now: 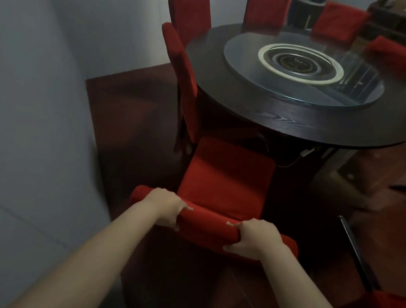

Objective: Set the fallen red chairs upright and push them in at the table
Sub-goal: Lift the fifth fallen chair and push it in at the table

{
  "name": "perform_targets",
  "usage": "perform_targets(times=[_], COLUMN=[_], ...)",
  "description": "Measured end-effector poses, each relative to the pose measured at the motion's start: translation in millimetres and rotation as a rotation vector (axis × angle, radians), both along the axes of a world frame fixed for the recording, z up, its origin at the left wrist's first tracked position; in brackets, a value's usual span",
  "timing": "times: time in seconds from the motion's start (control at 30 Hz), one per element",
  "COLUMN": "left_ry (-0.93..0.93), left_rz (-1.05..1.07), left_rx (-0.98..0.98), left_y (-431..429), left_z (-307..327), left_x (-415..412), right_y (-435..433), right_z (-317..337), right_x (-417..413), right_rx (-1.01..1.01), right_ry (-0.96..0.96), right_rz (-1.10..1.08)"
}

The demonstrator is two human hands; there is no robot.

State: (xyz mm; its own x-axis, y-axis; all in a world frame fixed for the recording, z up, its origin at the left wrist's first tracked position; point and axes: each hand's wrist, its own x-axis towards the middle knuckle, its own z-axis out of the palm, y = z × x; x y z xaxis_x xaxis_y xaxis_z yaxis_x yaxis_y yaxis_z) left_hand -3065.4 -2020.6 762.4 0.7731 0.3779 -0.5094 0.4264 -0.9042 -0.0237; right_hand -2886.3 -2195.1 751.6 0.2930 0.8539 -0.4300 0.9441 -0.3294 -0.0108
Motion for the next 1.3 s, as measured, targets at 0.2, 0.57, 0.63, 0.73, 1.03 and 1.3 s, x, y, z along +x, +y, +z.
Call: perform_targets(times=[0.2,0.57,0.63,0.73,1.03,1.3], left_ry=[-0.037,0.028,0.021,0.002,-0.065,-0.19], left_rz=[0.013,-0.018,-0.029,-0.044,-0.079,-0.232], left_rx=[0.034,-0.073,-0.073,-0.059,-0.023,-0.021], left_y=[15,53,61,77,101,107], left_z=[6,7,9,15,18,15], left_x=[19,56,62,78,96,84], right_y=[15,46,54,70,97,105], right_z=[11,17,18,24,27,37], right_x=[16,34,41,59,95,95], right_rx=[0.045,-0.058,-0.065,-0.075,-0.13,-0.206], right_ry=[0.02,0.103,0.111,0.12,0.158,0.187], right_rz=[-0.037,-0.158,-0.17,-0.184,-0.123,-0.09])
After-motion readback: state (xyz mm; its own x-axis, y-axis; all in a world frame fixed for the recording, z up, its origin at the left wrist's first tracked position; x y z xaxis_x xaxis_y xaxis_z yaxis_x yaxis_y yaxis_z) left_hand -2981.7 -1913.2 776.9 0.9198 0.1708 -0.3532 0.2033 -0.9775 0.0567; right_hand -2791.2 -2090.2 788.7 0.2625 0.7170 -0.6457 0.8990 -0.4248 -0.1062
